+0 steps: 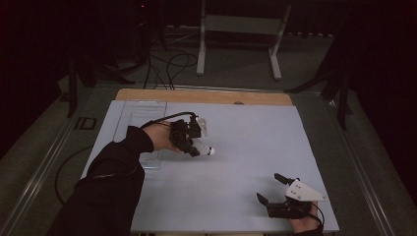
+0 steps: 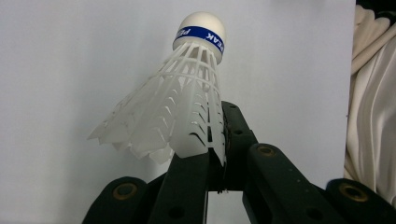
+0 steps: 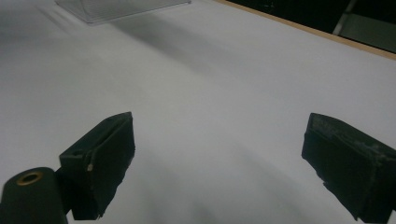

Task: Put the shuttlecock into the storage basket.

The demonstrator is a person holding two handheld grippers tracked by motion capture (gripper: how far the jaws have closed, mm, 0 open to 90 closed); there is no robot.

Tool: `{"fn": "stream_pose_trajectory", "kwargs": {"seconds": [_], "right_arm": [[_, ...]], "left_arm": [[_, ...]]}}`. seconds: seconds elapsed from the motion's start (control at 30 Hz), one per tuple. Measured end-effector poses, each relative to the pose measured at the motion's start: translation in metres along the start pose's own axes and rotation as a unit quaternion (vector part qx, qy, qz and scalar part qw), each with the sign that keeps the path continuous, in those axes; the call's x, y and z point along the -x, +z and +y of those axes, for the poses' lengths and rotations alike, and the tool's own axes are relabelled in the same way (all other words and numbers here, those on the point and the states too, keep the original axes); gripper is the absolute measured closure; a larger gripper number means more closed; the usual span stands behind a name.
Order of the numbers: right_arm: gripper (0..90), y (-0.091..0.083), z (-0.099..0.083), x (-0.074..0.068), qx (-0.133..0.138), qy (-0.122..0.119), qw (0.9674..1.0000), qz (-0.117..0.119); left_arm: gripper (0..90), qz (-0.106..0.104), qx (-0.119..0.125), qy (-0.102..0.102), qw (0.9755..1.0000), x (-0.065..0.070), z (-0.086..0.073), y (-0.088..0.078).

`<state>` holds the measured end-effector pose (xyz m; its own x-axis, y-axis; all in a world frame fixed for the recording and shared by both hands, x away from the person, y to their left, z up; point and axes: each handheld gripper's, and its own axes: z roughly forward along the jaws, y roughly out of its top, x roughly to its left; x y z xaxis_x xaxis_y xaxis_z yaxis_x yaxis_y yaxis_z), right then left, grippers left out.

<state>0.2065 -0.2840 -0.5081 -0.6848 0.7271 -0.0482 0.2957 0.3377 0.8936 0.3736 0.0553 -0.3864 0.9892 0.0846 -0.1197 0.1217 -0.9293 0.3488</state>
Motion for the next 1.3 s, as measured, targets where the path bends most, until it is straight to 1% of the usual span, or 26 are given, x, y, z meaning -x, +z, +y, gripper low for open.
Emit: {"fn": "stream_pose_trajectory", "kwargs": {"seconds": [0.13, 0.17, 0.3, 0.37, 0.53, 0.6, 0.77, 0.83, 0.87, 0.97, 1.0, 1.03, 1.13, 1.3], "right_arm": [[9.5, 0.0, 0.0, 0.0, 0.001, 0.002, 1.0, 0.002], [9.5, 0.0, -0.001, 0.0, 0.001, 0.001, 1.0, 0.002], [9.5, 0.001, 0.0, 0.0, 0.0, 0.0, 1.0, 0.005], [9.5, 0.001, 0.0, 0.0, 0.002, 0.001, 1.0, 0.005], [9.5, 0.0, 0.0, 0.0, 0.002, 0.002, 1.0, 0.005], [9.5, 0.0, 0.0, 0.0, 0.004, 0.005, 0.9999, 0.008], [9.5, 0.0, 0.0, 0.0, 0.002, 0.0, 1.0, 0.006], [9.5, 0.0, 0.0, 0.0, 0.004, 0.002, 1.0, 0.007], [9.5, 0.001, 0.0, 0.0, 0.002, 0.003, 1.0, 0.007], [9.5, 0.001, 0.0, 0.0, 0.003, 0.001, 1.0, 0.008], [9.5, 0.0, 0.0, -0.001, 0.003, 0.001, 1.0, 0.008], [9.5, 0.0, 0.0, -0.001, 0.003, 0.001, 1.0, 0.008], [9.5, 0.0, 0.0, 0.0, 0.003, 0.002, 1.0, 0.008], [9.5, 0.0, 0.0, 0.0, 0.003, -0.001, 1.0, 0.009]], "left_arm": [[89.6, 0.002, 0.004, 0.003, 1.0, 0.001, 0.0, -0.007], [89.6, 0.005, 0.002, 0.004, 1.0, 0.002, 0.0, -0.008], [89.6, 0.008, 0.005, 0.001, 1.0, 0.001, -0.001, -0.012], [89.6, 0.008, 0.005, 0.005, 0.9999, 0.001, -0.001, -0.015], [89.5, 0.016, 0.007, 0.004, 0.9998, 0.001, -0.003, -0.023], [89.6, 0.02, 0.006, -0.001, 0.9998, 0.0, -0.003, -0.026], [89.5, 0.022, 0.003, 0.0, 0.9998, 0.001, -0.005, -0.028], [89.6, 0.024, 0.001, 0.0, 0.9997, 0.001, -0.006, -0.029], [89.6, 0.025, 0.001, -0.004, 0.9997, 0.001, -0.009, -0.032], [89.5, 0.023, 0.001, -0.006, 0.9997, 0.001, -0.012, -0.034], [89.6, 0.027, -0.002, -0.009, 0.9996, 0.001, -0.015, -0.036], [89.6, 0.027, -0.002, -0.009, 0.9996, 0.001, -0.015, -0.036], [89.6, 0.03, -0.003, -0.012, 0.9995, 0.002, -0.022, -0.043], [89.6, 0.034, 0.002, -0.015, 0.9993, 0.002, -0.029, -0.048]]}}
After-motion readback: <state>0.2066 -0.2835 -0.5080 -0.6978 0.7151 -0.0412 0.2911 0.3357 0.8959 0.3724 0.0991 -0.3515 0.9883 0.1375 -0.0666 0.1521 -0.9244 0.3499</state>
